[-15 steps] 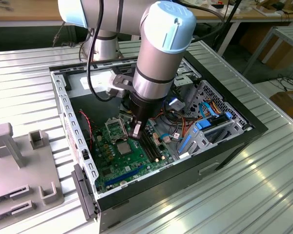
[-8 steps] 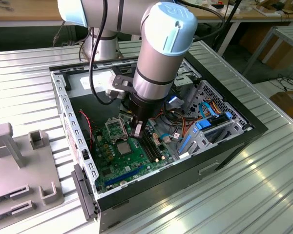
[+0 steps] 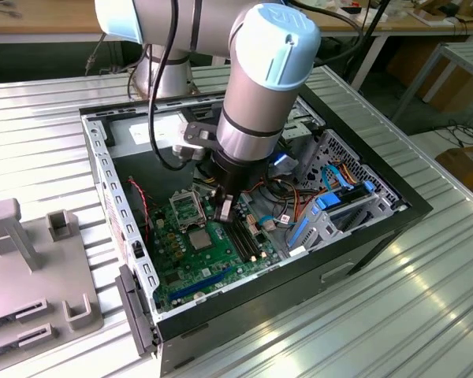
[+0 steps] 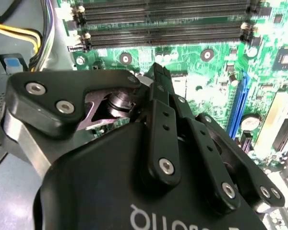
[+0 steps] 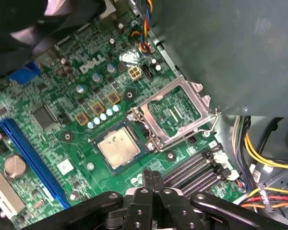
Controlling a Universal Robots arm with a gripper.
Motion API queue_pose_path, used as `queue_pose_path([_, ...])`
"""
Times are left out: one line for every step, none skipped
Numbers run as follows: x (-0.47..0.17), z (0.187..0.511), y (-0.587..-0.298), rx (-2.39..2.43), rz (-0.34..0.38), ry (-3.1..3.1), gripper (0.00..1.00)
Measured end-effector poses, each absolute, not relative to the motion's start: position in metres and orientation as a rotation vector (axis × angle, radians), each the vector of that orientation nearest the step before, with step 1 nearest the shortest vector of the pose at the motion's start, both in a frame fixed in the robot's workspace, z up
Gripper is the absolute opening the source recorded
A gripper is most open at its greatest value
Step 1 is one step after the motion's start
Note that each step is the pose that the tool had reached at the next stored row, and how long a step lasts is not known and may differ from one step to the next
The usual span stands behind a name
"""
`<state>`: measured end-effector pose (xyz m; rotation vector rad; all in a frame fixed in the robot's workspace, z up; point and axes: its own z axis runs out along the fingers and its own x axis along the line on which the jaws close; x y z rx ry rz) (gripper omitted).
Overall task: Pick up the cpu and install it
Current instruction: 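Close the cpu cover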
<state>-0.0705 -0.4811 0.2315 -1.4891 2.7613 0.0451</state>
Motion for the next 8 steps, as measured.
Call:
queue_pose_path([-0.069, 0.231, -0.481, -1.492, 0.045, 2.760, 0.11])
queue_pose_path([-0.068, 0.232, -0.478, -1.503, 0.045, 2.754, 0.11])
queue_pose_path([-0.067, 0.231, -0.477, -1.532, 0.045, 2.738, 0.11])
queue_pose_path([-0.067, 0.231, -0.476, -1.555, 0.045, 2.726, 0.11])
queue_pose_path([-0.068, 0.231, -0.476, -1.570, 0.045, 2.717, 0.11])
queue_pose_path([-0.068, 0.231, -0.475, -1.582, 0.045, 2.710, 0.11])
queue_pose_path([-0.068, 0.231, -0.473, -1.588, 0.045, 2.707, 0.11])
queue_pose_path([-0.067, 0.231, -0.467, -1.591, 0.045, 2.705, 0.11])
